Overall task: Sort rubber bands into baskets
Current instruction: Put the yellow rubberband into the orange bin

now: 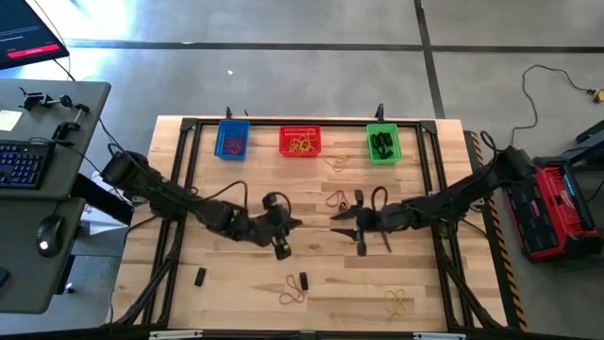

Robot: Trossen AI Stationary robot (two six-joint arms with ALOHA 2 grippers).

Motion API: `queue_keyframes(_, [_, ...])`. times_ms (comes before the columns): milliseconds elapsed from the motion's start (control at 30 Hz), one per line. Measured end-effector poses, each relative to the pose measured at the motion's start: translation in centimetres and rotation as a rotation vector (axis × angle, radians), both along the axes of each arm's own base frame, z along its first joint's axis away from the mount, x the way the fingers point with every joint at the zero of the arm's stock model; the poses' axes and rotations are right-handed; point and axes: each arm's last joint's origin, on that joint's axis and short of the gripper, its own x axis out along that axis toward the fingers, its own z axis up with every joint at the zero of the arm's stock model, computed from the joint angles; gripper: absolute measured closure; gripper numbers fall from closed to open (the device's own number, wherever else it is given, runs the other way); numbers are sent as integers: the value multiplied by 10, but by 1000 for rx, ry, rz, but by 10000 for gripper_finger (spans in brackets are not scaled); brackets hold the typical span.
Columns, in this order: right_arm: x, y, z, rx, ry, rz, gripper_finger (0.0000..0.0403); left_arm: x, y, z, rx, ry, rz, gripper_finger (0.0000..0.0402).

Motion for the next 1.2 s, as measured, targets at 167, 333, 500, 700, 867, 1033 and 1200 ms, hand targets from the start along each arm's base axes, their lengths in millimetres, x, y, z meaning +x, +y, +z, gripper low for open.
queue_keyframes(167, [24,7,1,-83,72,-37,266,7,7,5,-14,-45,-30,401])
queue_keyframes(333, [44,12,10,-174,76,-92,266,9,13,5,-15,-40,-28,401])
queue_keyframes(500, [54,11,20,-221,89,-94,267,9,14,5,-15,-41,-32,401])
queue_keyframes(700, [58,3,22,-226,113,-84,283,11,12,8,-22,-66,-68,401])
queue_keyframes(867, [60,-2,22,-221,121,-57,294,12,12,9,-19,-74,-85,401])
queue_keyframes(1033, [61,-5,22,-222,123,-57,310,12,12,9,-18,-74,-86,401])
queue_keyframes(1200, [62,-10,22,-237,125,-70,384,12,13,10,17,-82,-57,401])
